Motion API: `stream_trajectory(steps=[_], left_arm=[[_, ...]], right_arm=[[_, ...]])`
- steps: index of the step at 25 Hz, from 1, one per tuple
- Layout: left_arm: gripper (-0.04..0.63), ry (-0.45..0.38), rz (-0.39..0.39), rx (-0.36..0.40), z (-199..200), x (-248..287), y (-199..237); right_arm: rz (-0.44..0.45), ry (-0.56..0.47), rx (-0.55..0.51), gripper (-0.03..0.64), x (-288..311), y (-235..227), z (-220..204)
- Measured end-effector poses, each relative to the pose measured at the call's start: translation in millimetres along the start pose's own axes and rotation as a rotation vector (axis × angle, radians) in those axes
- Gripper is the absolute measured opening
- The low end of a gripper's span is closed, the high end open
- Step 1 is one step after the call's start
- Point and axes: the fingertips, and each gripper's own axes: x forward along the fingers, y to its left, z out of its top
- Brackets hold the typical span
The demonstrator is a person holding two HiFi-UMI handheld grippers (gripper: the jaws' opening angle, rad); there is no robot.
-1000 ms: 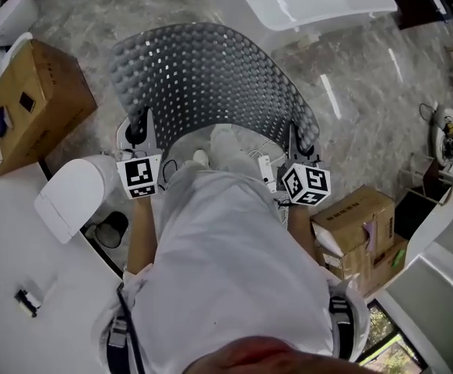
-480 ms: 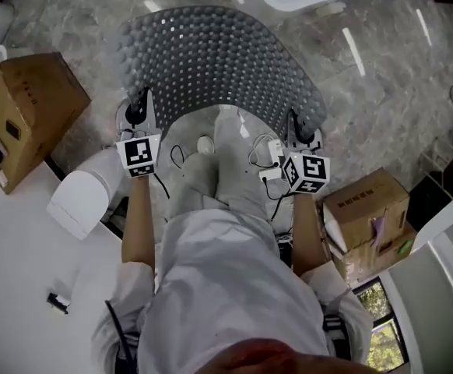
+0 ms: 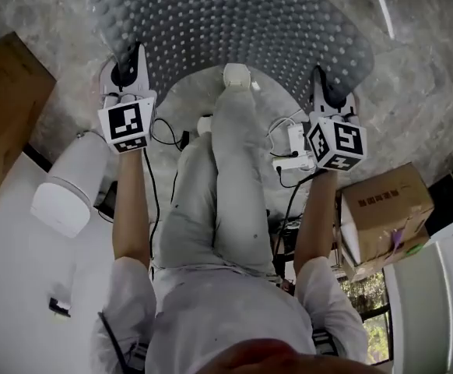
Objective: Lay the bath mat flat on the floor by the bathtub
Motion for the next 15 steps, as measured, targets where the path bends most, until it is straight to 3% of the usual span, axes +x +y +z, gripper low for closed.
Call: stream_trajectory(steps=[5, 10, 15], left_arm=[[0.017, 0.035, -0.014, 0.010, -70, 69, -17], [0.015, 0.074, -0.019, -0.004, -112, 119, -33], [0.015, 0.129, -0.044, -0.009, -151, 160, -41]], right_arm=[[0.007, 0.074, -0.027, 0.020, 73, -20, -64], [0.020, 0.131, -0.050, 0.020, 123, -31, -105], [0.022, 0.210, -0.008, 0.020, 162, -41, -139]])
